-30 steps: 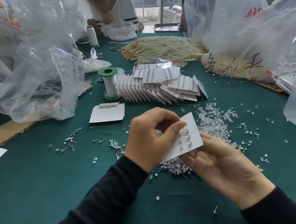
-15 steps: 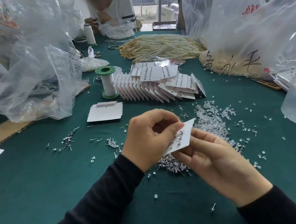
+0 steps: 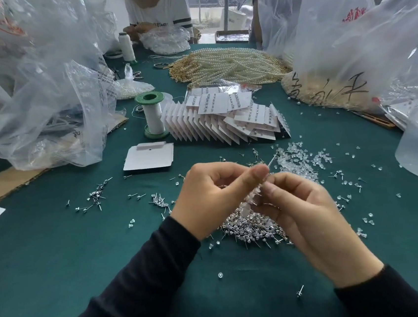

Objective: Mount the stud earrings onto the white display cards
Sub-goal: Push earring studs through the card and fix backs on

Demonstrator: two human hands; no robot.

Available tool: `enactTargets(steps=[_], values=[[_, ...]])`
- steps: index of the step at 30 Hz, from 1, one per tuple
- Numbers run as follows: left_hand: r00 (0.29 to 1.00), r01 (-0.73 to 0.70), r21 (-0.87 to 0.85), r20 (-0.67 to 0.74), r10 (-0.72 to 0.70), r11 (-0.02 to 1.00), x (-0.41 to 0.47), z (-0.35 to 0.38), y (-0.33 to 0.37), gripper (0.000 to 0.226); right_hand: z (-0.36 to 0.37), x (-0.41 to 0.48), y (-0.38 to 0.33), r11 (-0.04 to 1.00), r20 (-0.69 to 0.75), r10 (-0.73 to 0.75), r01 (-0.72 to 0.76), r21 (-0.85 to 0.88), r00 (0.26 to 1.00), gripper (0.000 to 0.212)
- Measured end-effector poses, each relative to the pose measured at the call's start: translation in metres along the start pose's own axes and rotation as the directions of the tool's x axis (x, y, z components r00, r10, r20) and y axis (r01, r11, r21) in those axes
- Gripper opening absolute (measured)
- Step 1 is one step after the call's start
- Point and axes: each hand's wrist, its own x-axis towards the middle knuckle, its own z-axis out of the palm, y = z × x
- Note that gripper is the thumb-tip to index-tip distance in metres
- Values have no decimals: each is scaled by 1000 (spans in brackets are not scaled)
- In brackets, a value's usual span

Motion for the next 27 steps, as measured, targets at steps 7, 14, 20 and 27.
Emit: enactTargets(steps=[7, 14, 20, 27], values=[[1000, 28, 34, 4, -28, 999, 1, 4, -5, 7, 5, -2, 6, 727, 3, -360, 283, -626, 933, 10], [997, 55, 143, -58, -47, 988, 5, 3, -16, 5, 10, -2, 5, 612, 103, -426, 370, -699, 899, 8], [948, 294, -60, -109, -299, 954, 10, -2, -21, 20, -37, 1, -27, 648, 9, -301, 212, -731, 954, 16], [865, 476, -253, -37, -500, 842, 13, -4, -18, 25, -112, 3, -33, 199, -271, -201, -232, -952, 941, 18]])
